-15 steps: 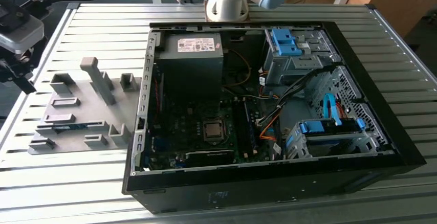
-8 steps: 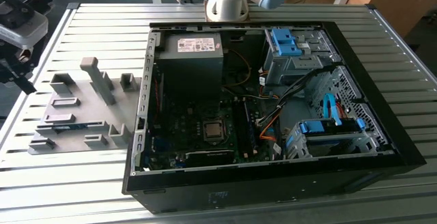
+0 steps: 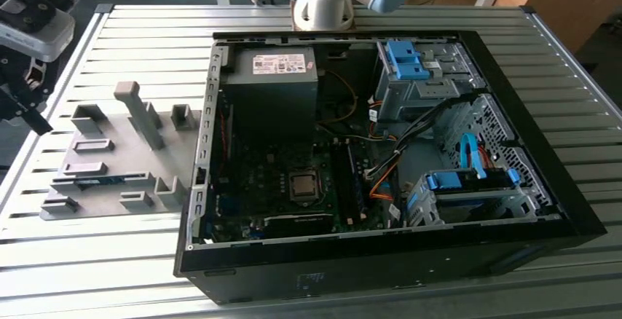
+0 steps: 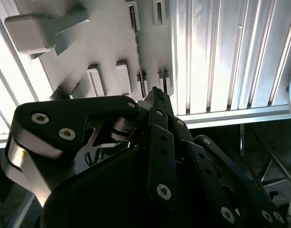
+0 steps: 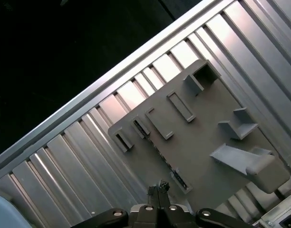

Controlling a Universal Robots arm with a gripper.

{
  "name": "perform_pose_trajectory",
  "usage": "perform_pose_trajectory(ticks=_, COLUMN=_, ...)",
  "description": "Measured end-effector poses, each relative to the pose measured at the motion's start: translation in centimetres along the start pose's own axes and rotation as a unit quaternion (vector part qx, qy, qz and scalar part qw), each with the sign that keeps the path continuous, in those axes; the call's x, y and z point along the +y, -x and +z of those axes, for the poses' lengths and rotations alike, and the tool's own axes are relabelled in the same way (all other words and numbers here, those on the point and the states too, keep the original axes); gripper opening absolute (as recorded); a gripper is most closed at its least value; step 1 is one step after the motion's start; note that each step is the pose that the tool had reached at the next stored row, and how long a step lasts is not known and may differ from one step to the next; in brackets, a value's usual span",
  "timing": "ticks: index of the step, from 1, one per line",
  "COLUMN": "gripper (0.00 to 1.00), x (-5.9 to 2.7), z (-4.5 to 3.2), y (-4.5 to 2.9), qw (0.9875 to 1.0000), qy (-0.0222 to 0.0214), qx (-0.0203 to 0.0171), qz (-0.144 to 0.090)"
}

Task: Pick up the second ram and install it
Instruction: 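Pick up the second ram and move it above second insertion slot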

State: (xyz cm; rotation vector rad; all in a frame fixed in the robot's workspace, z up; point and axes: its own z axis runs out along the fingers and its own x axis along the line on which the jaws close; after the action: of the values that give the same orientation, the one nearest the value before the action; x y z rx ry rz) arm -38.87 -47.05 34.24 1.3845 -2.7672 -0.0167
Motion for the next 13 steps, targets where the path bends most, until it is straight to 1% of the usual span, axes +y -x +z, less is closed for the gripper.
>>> perform_pose_trajectory(ticks=4, gripper=0.11, x=0.00, z=0.04, y=0.00, qw=0.9995, qy=-0.0012, qx=0.0010, qz=-0.031)
perform_pose_trajectory(ticks=5, gripper=0.11, x=0.00, z=0.09, y=0.01, qw=0.9989, qy=-0.0018, qx=0.0015, qz=-0.047)
perform_pose_trajectory(ticks=8, gripper=0.11, x=-0.01, z=0.17, y=0.00, qw=0.9977, qy=-0.0025, qx=0.0021, qz=-0.068)
perform_pose_trajectory(ticks=10, gripper=0.11, x=-0.01, z=0.24, y=0.00, qw=0.9964, qy=-0.0032, qx=0.0026, qz=-0.084)
perform_pose_trajectory(ticks=13, gripper=0.11, x=-0.01, z=0.34, y=0.01, qw=0.9940, qy=-0.0041, qx=0.0034, qz=-0.109)
